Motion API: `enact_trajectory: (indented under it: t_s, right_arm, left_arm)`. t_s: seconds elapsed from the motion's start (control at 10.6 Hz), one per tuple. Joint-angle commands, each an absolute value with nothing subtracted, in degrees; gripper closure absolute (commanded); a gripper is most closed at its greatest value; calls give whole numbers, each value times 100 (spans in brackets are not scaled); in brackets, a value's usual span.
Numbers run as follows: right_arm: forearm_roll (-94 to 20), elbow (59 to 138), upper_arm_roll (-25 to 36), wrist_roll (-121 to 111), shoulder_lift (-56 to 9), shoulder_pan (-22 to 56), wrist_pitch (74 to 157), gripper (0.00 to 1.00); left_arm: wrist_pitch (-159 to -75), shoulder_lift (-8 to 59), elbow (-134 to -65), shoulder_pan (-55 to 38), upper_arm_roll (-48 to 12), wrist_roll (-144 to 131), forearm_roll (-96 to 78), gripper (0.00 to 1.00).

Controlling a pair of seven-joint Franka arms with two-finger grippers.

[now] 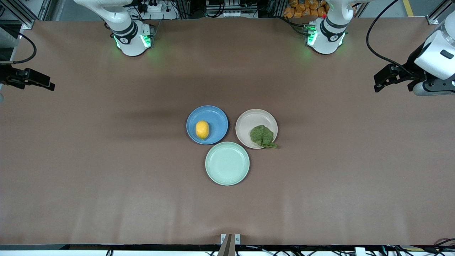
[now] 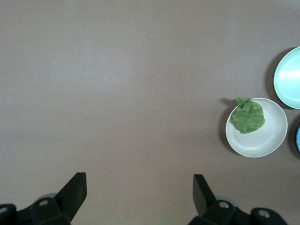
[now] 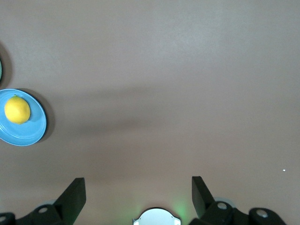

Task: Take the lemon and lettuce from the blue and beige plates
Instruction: 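Reach the left gripper toward the lettuce while the right gripper moves out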

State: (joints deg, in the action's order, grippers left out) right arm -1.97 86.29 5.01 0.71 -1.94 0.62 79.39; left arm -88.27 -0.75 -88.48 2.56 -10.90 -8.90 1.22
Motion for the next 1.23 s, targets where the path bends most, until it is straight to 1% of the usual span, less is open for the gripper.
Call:
enact_trajectory:
  t_s: [0.0, 0.19, 0.47, 0.76, 1.13]
  right_arm:
    - [-167, 8464, 448, 0, -272, -35, 7822, 0]
    - [-167, 8464, 448, 0, -272, -44, 7831, 0]
    - [-167, 8499, 448, 17, -281, -44, 7822, 0]
    - [-176, 8516, 448, 26, -351, -70, 7822, 0]
    - [-255, 8517, 448, 18, -939, -79, 7796, 0]
  left_arm:
    - [-8710, -88, -8780, 299, -1107, -765, 97, 0]
    - [-8710, 52, -8789, 299, -1090, -756, 71, 0]
    - [-8832, 744, -8903, 211, -1116, -905, 9, 0]
    - [-9525, 1387, -9140, 71, -1353, -1921, -96, 0]
    - [-10684, 2414, -9097, -736, -1371, -3562, -97, 0]
